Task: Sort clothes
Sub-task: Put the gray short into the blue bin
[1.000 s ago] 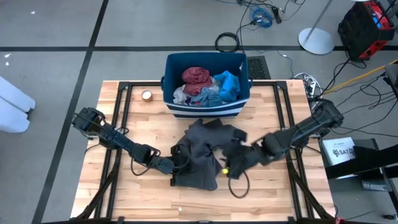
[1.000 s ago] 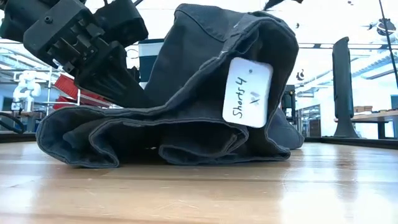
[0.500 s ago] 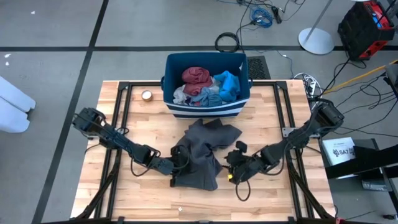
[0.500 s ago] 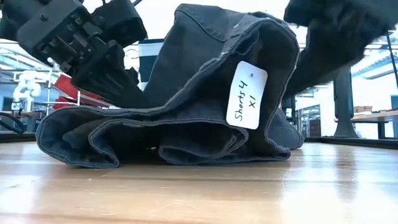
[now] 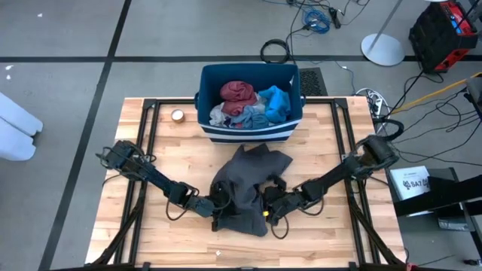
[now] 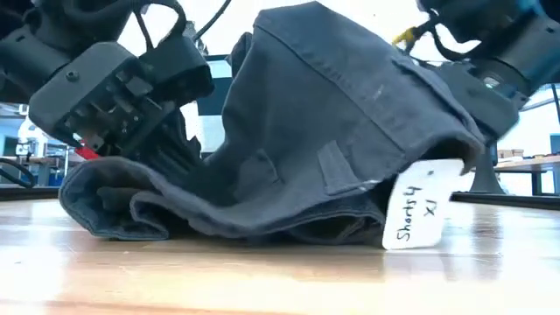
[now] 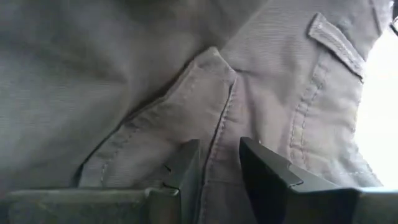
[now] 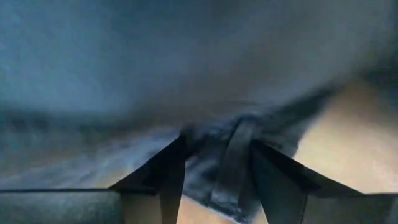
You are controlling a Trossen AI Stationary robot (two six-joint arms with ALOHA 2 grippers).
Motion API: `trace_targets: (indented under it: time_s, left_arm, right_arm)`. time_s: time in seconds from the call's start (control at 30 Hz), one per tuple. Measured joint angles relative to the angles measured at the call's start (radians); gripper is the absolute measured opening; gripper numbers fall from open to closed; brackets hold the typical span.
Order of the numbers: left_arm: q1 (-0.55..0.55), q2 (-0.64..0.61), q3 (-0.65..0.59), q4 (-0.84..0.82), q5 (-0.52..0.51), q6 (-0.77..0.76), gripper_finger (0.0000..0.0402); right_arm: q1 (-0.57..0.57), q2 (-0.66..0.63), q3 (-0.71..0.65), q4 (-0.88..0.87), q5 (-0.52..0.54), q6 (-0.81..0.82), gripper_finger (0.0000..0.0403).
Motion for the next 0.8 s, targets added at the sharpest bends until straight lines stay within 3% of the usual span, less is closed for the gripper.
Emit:
trace_targets:
  time_s: [0.13, 0.3, 0.53, 0.67, 0.8]
  left_arm:
    - [0.018, 0.009, 0.038, 0.003, 0.047, 0.001, 0.0123]
    - [0.033, 0.009, 0.114, 0.012, 0.054, 0.095, 0.0123]
    - [0.04, -0.048, 0.168, 0.011, 0.089, 0.167, 0.0123]
    - [0.04, -0.149, 0.169, 0.014, 0.079, 0.232, 0.0123]
    - [0.042, -0.281, 0.173, 0.021, 0.065, 0.323, 0.0123]
  right_arm:
    - [0.0, 0.089, 0.096, 0.07, -0.024, -0.059, 0.0164]
    - [-0.016, 0.102, 0.234, 0.001, -0.058, -0.17, 0.0164]
    - [-0.022, 0.034, 0.441, -0.372, -0.1, -0.287, 0.0164]
    - [-0.023, -0.032, 0.567, -0.577, -0.076, -0.344, 0.0164]
    - [-0.024, -0.103, 0.666, -0.673, -0.026, -0.426, 0.0164]
